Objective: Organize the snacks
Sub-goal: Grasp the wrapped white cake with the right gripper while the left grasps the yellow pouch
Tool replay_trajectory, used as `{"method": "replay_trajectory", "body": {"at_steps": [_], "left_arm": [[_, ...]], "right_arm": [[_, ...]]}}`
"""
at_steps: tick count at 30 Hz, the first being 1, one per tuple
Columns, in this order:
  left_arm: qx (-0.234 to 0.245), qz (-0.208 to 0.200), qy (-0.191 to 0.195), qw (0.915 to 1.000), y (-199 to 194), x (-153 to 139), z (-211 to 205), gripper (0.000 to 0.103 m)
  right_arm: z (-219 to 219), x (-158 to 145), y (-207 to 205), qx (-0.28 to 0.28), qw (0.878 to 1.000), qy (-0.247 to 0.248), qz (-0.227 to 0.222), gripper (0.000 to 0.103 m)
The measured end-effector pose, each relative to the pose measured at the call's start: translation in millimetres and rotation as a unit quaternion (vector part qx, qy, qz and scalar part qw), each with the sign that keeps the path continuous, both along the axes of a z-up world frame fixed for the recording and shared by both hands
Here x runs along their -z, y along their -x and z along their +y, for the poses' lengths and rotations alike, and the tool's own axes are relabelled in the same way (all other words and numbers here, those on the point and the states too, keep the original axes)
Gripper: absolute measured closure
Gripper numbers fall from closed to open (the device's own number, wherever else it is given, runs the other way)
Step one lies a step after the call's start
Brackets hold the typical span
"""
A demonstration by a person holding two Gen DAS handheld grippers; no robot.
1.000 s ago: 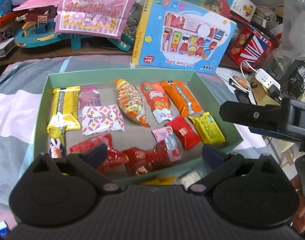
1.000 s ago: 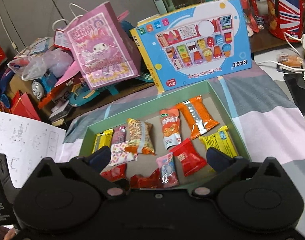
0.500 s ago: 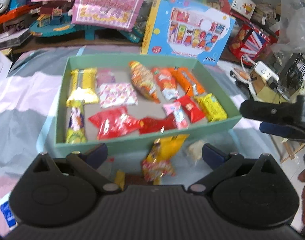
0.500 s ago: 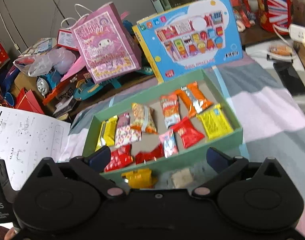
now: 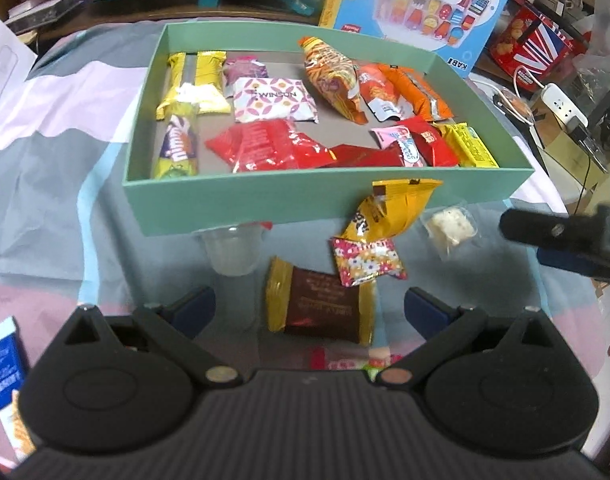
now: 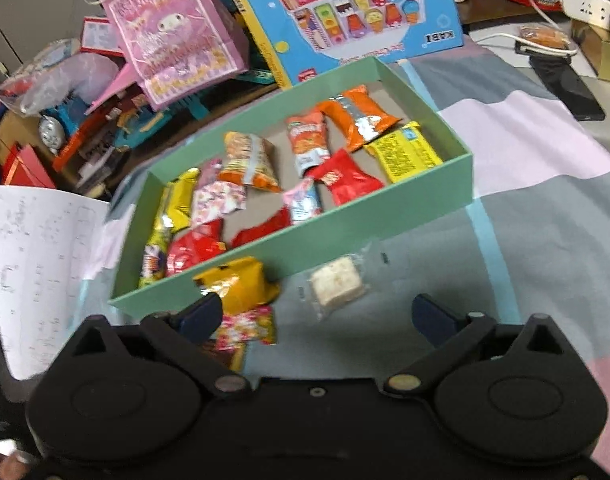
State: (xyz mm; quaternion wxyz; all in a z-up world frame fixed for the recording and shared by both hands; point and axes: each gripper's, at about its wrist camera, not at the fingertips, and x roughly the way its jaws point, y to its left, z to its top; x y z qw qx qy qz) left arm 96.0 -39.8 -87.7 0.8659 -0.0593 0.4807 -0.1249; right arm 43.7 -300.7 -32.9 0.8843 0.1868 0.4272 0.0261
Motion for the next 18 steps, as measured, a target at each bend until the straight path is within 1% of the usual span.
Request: {"method": "replay_trajectory", "body": {"at_steps": [2, 3, 5, 7, 9, 11, 12, 13, 14, 15, 16, 17, 18], "left_arm": [[0.006, -0.007, -0.003, 1.0000, -5.8, 0.4, -7.0, 0.000], [0.007, -0.012, -0.006, 0.9999, -8.0, -0.7, -11.3, 0.000], [0.010, -0.028, -0.013, 0.9995, -12.2, -2.0, -22.2, 0.000], [0.017, -0.048, -0.023, 0.9984, -13.5, -5.7, -33.6, 0.000], [0.035, -0.073, -0.039, 0.9960, -14.2, -8.3, -46.9, 0.000], [0.045, -0.091, -0.053, 0.9934, -15.6, -10.1, -57.6, 0.003], [0.048, -0.098, -0.059, 0.9922, -16.3, -11.2, -61.6, 0.009], [0.057, -0.106, -0.060, 0.9910, -16.9, -11.9, -64.8, 0.019], [0.067, -0.103, -0.053, 0.9910, -18.5, -11.7, -66.5, 0.030], [0.079, -0.091, -0.043, 0.9918, -21.9, -8.8, -66.6, 0.060], [0.088, -0.074, -0.038, 0.9926, -26.0, -5.3, -67.2, 0.076], [0.092, -0.065, -0.036, 0.9930, -28.9, -2.0, -66.7, 0.077], [0.092, -0.065, -0.036, 0.9930, -28.9, -0.2, -64.5, 0.077]], "right_arm": [[-0.5, 5.5, -2.6, 0.002, 1.000, 0.014, 0.006, 0.018], [-1.6, 8.0, -4.7, 0.004, 1.000, 0.018, 0.010, 0.020], [-2.9, 13.2, -9.0, 0.006, 1.000, 0.022, 0.017, 0.029], [-3.0, 18.1, -14.6, 0.005, 0.999, 0.027, 0.022, 0.032], [-2.4, 22.0, -21.1, 0.000, 0.999, 0.029, 0.026, 0.036], [-2.2, 26.0, -27.3, -0.002, 0.999, 0.029, 0.027, 0.037], [-1.9, 27.5, -30.0, -0.005, 0.999, 0.031, 0.026, 0.038], [-2.4, 28.8, -32.6, -0.005, 0.999, 0.033, 0.026, 0.038], [-3.5, 30.0, -35.2, -0.007, 0.999, 0.032, 0.027, 0.038], [-4.7, 32.1, -37.5, -0.009, 0.999, 0.028, 0.028, 0.038], [-5.4, 33.8, -38.8, -0.013, 0.999, 0.024, 0.030, 0.038], [-5.1, 35.3, -40.1, -0.016, 0.999, 0.024, 0.033, 0.038], [-4.7, 36.5, -40.9, -0.018, 0.999, 0.024, 0.033, 0.038]]}}
